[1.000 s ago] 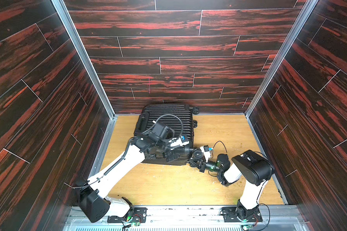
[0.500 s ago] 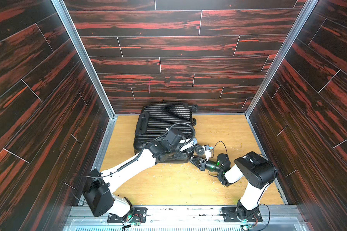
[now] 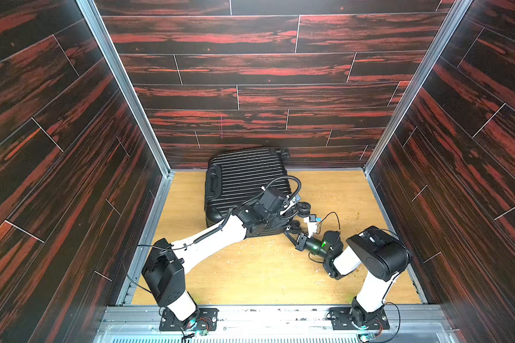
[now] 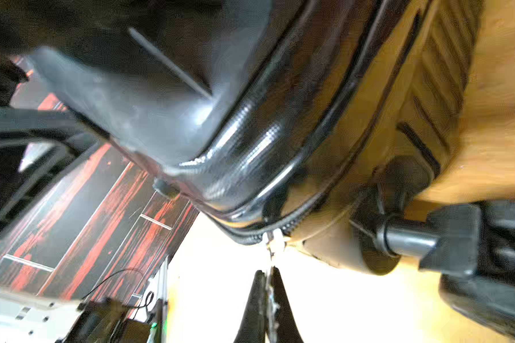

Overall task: Close the suitcase zippers
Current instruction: Zip the zipper on the suitcase.

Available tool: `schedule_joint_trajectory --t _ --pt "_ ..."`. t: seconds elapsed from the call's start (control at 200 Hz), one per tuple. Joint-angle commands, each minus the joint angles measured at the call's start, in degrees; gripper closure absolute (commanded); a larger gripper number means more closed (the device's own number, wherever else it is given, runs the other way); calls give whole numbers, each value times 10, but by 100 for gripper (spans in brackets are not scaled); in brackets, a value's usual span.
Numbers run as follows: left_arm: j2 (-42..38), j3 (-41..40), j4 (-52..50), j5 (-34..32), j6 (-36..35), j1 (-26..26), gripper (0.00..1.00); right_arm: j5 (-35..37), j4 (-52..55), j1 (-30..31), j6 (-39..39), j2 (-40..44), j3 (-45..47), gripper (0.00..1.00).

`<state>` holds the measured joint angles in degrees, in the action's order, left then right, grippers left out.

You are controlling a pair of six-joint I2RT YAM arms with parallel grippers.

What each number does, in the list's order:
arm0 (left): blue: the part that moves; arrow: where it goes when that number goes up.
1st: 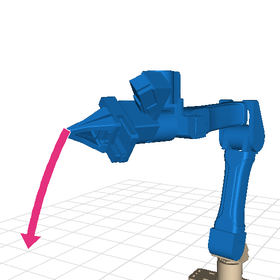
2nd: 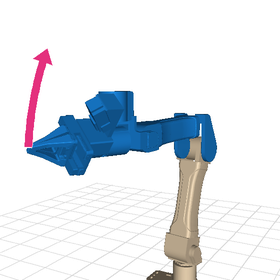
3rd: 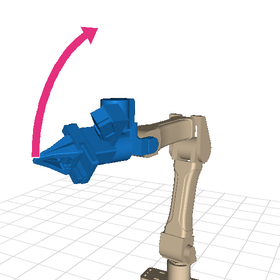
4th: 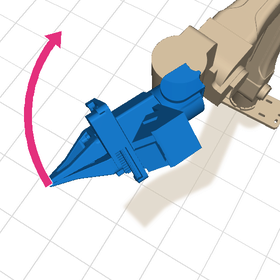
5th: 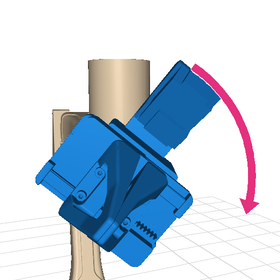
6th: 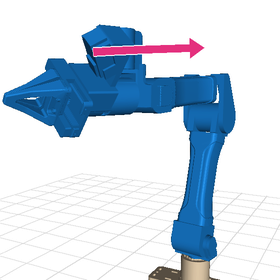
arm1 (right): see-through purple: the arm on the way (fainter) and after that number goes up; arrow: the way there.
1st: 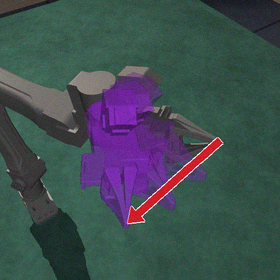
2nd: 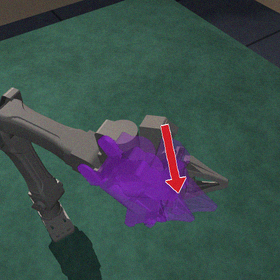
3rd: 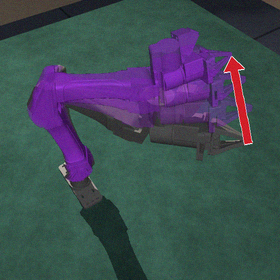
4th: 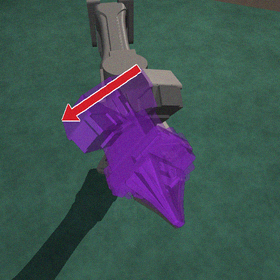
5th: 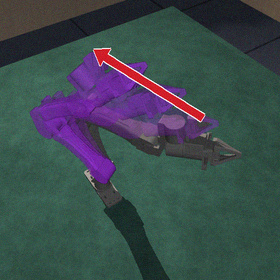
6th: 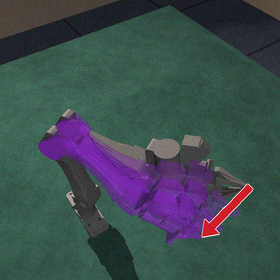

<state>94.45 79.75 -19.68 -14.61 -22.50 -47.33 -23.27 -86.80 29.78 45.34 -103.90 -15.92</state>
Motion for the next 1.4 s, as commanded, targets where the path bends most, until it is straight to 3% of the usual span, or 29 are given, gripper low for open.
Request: schedule_joint_trajectory --t 0.0,0.536,0.842,0.942,1.082,1.398 --pt "42 15 57 -103 69 45 18 -99 -35 43 -26 20 23 100" --pt "45 31 51 -29 117 46 18 1 173 103 -138 107 -10 100" --pt "-41 49 -7 5 186 55 17 20 189 103 -149 106 -9 100" --pt "-69 65 -56 13 242 94 17 27 191 103 -152 105 -8 100" --pt "-79 98 -156 60 340 205 20 28 204 103 -159 106 -11 100" --pt "-50 105 -217 121 392 392 28 26 233 103 -170 118 -21 100"
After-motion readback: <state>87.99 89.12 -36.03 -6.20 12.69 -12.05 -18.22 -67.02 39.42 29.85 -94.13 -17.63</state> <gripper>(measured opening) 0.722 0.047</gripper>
